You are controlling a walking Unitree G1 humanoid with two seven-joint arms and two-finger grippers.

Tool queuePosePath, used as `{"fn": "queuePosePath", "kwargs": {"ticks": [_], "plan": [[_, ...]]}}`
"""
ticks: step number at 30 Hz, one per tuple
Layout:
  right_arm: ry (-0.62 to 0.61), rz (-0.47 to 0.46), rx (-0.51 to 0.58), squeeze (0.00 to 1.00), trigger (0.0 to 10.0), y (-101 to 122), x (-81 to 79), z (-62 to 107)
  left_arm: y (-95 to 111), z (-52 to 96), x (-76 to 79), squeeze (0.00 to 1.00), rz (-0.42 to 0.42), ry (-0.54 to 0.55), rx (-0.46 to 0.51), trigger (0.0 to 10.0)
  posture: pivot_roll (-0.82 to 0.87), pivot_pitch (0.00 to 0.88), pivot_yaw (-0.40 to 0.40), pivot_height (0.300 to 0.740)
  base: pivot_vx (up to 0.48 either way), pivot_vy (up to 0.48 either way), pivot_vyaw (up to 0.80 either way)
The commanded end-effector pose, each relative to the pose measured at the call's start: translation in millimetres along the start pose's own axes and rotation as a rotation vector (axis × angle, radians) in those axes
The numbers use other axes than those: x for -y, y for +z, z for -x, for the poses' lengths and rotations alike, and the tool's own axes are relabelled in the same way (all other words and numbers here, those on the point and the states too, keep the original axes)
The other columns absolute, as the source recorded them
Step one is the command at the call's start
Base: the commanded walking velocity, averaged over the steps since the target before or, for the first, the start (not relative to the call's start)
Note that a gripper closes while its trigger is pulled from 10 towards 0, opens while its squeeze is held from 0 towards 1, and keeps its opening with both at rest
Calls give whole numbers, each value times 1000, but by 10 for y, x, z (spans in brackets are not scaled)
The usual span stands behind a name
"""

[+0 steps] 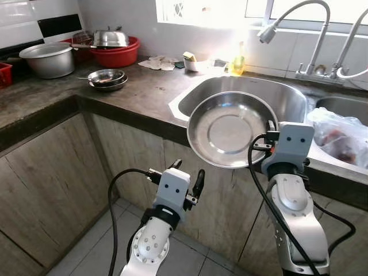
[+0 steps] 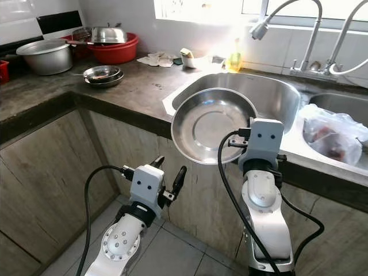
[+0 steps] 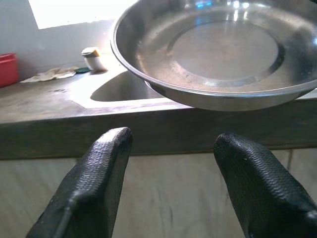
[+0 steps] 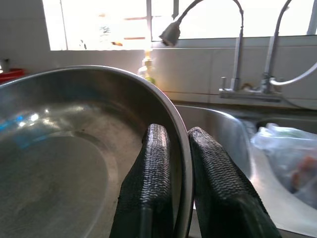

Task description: Kitchen organization

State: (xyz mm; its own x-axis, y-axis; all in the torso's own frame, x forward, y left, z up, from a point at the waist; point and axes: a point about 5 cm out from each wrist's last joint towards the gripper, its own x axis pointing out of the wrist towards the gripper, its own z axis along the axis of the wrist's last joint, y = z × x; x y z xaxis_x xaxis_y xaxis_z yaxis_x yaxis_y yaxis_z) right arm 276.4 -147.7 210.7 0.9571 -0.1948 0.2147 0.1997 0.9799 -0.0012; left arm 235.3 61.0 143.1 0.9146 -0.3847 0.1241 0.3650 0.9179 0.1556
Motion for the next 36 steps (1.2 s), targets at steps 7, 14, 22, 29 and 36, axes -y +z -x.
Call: {"fn": "queuePosePath", "kwargs": {"ticks": [7, 14, 22, 29, 36], "plan": [[20, -17, 35, 0, 0, 77, -44, -27, -6, 0, -30, 0, 5, 20, 1, 10000, 166, 17, -36, 740, 217, 0, 0], [26, -16, 31, 0, 0, 78, -54, -28, 1, -4, -49, 0, -12, 24, 3, 10000, 164, 16, -32, 740, 262, 0, 0], [26, -16, 31, 0, 0, 74, -53, -26, 5, 0, -39, 0, -13, 17, 4, 10000, 163, 15, -33, 740, 286, 0, 0], [32, -20, 29, 0, 0, 71, -62, -27, 5, -1, -35, 0, -15, 15, 4, 10000, 167, 11, -34, 740, 297, 0, 0], [37, -24, 32, 0, 0, 76, -71, -33, 6, -5, -34, 0, -15, 12, 8, 10000, 166, 4, -38, 740, 313, 0, 0]]}}
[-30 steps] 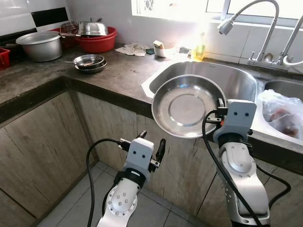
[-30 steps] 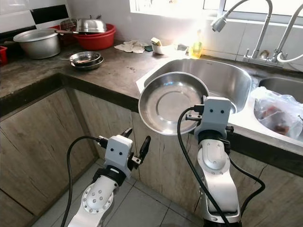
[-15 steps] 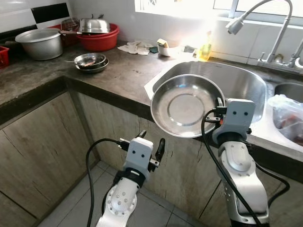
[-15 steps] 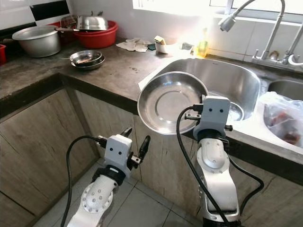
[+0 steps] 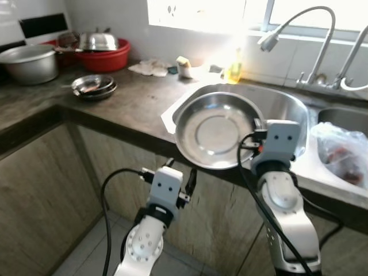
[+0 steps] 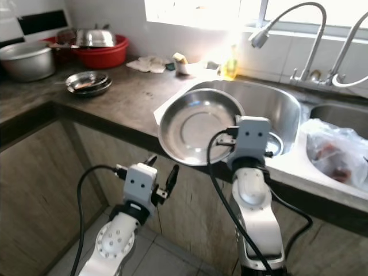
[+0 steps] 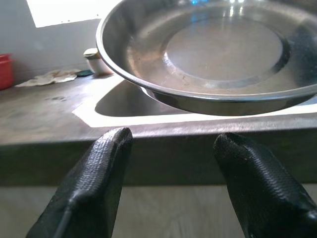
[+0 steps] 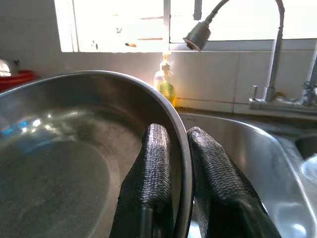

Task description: Kitchen organization

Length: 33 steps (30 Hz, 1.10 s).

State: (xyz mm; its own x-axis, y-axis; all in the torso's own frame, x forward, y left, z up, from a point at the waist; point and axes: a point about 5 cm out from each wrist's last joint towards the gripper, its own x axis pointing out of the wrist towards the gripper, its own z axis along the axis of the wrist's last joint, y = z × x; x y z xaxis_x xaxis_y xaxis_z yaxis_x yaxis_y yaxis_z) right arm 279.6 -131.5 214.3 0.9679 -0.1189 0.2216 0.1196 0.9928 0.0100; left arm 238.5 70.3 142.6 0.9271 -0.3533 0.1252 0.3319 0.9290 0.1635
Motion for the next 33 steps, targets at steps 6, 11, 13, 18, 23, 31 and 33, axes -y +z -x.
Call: {"fn": "queuePosePath", "kwargs": {"ticks": [6, 11, 13, 18, 23, 31, 33], "plan": [[-37, 7, 28, 0, 0, 46, 103, -32, 21, -14, 73, 0, -2, -27, 13, 10000, 163, 0, -44, 740, 326, 0, 0], [-34, 9, 32, 0, 0, 52, 109, -49, 23, -23, 78, 0, 0, -28, 17, 10000, 161, 0, -44, 740, 325, 0, 0], [-32, 10, 31, 0, 0, 52, 104, -56, 20, -23, 73, 0, 0, -27, 17, 10000, 162, 0, -44, 740, 326, 0, 0], [-31, 10, 29, 0, 0, 51, 94, -58, 23, -20, 71, 0, -1, -28, 18, 10000, 163, 0, -44, 740, 325, 0, 0], [-31, 12, 26, 0, 0, 49, 91, -56, 27, -24, 74, 0, 0, -28, 18, 10000, 160, 0, -46, 740, 325, 0, 0], [-47, 20, 13, 0, 0, 29, 118, -68, 14, -15, 80, 0, 2, -27, 10, 10000, 165, 3, -45, 740, 324, 0, 0], [-49, 21, 12, 0, 0, 26, 123, -70, 16, -14, 80, 0, 0, -26, 10, 10000, 165, 4, -45, 740, 324, 0, 0]]}}
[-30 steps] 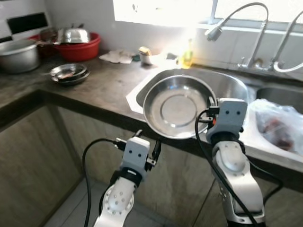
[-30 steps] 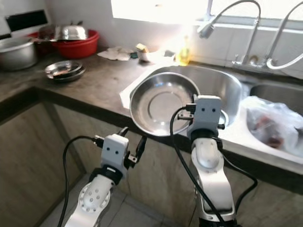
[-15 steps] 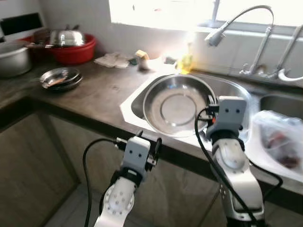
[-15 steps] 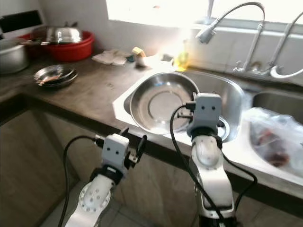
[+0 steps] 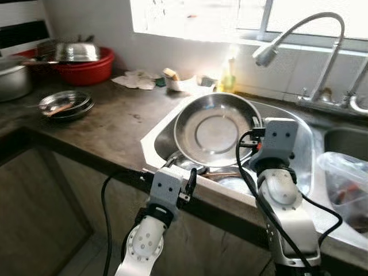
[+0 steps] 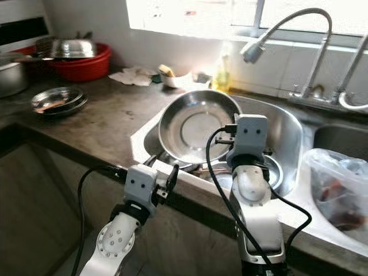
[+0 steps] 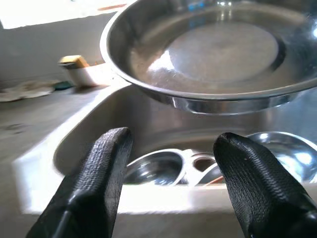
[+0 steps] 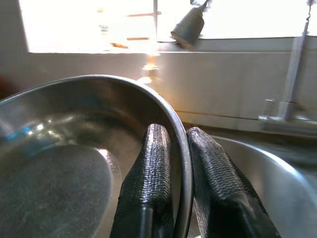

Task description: Kitchen organization

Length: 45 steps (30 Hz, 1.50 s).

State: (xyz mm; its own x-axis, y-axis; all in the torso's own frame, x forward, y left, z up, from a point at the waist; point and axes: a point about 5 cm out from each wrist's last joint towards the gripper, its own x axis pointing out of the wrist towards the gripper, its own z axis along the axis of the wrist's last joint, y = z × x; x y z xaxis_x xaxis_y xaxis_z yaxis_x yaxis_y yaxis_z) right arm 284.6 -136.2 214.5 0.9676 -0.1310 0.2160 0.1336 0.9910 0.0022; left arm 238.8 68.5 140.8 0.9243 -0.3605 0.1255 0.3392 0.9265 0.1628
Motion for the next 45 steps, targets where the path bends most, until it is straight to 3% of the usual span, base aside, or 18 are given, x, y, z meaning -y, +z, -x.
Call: {"fn": "queuePosePath", "kwargs": {"ticks": [1, 10, 11, 12, 17, 22, 31, 33, 41, 45], "plan": [[-37, 10, 18, 0, 0, 35, 83, -17, 32, -8, 61, 0, -2, -18, 8, 10000, 165, 4, -45, 740, 322, 0, 0], [-38, 18, 5, 0, 0, 24, 88, -34, 29, 6, 56, 0, -5, -10, 2, 10000, 168, 12, -48, 740, 318, 0, 0], [-44, 21, 1, 0, 1020, 21, 98, -42, 26, 3, 53, 0, -2, -7, -2, 10000, 170, 12, -48, 740, 259, 0, 0], [-56, 29, -5, 0, 10000, 16, 124, -60, 25, 0, 48, 0, -3, -6, -4, 10000, 170, 14, -47, 740, 0, 0, 0], [-89, 49, -45, 0, 10000, -27, 209, -124, 18, 7, 54, 0, 5, -10, -13, 10000, 171, 21, -43, 740, 0, 0, 0], [-140, 65, -188, 0, 10000, -237, 317, -293, 14, 41, 75, 0, 9, -23, -21, 10000, 177, 37, -40, 740, 0, 0, 0], [-168, 78, -346, 0, 10000, -496, 387, -468, 36, 92, 77, 0, 10, -27, -27, 10000, 193, 65, -41, 740, 0, 0, 0], [-199, 78, -470, 0, 10000, -694, 460, -529, 46, 133, 90, 0, 14, -29, -32, 10000, 202, 82, -44, 740, 0, 0, 0], [-304, 79, -606, 0, 10000, -940, 757, -533, 67, 223, 125, 0, 24, -24, -51, 10000, 215, 127, -57, 740, 0, 0, 0], [-327, 78, -624, 0, 10000, -979, 794, -524, 66, 249, 136, 0, 27, -26, -57, 10000, 215, 132, -56, 740, 0, 0, 0]]}}
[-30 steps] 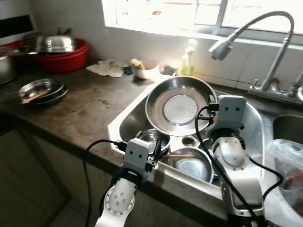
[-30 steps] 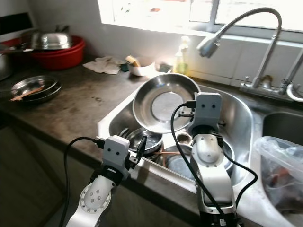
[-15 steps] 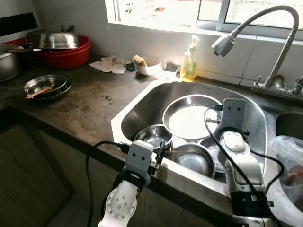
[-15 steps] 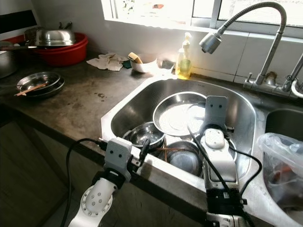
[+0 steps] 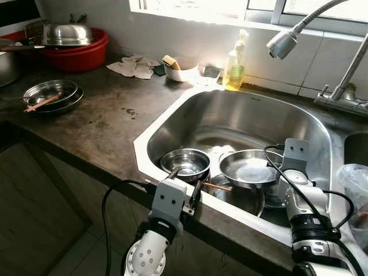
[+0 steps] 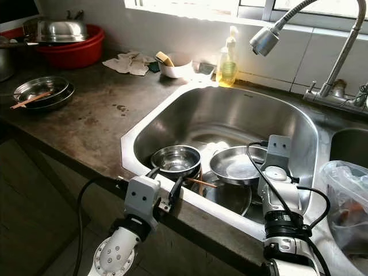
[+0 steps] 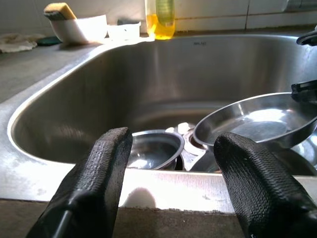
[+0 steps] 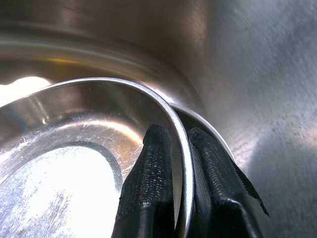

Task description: Kitchen organization

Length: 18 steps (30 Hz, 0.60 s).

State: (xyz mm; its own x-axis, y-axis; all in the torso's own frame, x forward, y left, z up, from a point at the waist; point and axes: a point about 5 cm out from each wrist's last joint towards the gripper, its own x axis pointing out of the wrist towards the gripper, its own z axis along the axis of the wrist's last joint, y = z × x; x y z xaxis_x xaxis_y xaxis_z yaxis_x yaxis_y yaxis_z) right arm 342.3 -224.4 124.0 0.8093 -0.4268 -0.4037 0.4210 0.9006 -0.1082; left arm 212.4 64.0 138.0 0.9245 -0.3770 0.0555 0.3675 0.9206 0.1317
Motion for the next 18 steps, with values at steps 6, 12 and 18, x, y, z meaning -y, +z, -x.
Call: {"fn": "queuePosePath", "kwargs": {"ticks": [6, 12, 18], "plan": [[-5, -44, 27, 1000, 10000, 57, -16, -12, 38, 27, 0, 0, -9, -1, 0, 10000, 215, 131, -57, 740, 0, 0, 0], [17, -78, 110, 1000, 10000, 173, -51, 27, 31, 21, 6, 0, -9, -5, -5, 10000, 209, 117, -52, 740, 0, 0, 0], [88, -150, 346, 0, 10000, 469, -137, 258, 24, -12, 4, 0, -13, -7, -1, 10000, 203, 93, -53, 740, 0, 0, 0]]}}
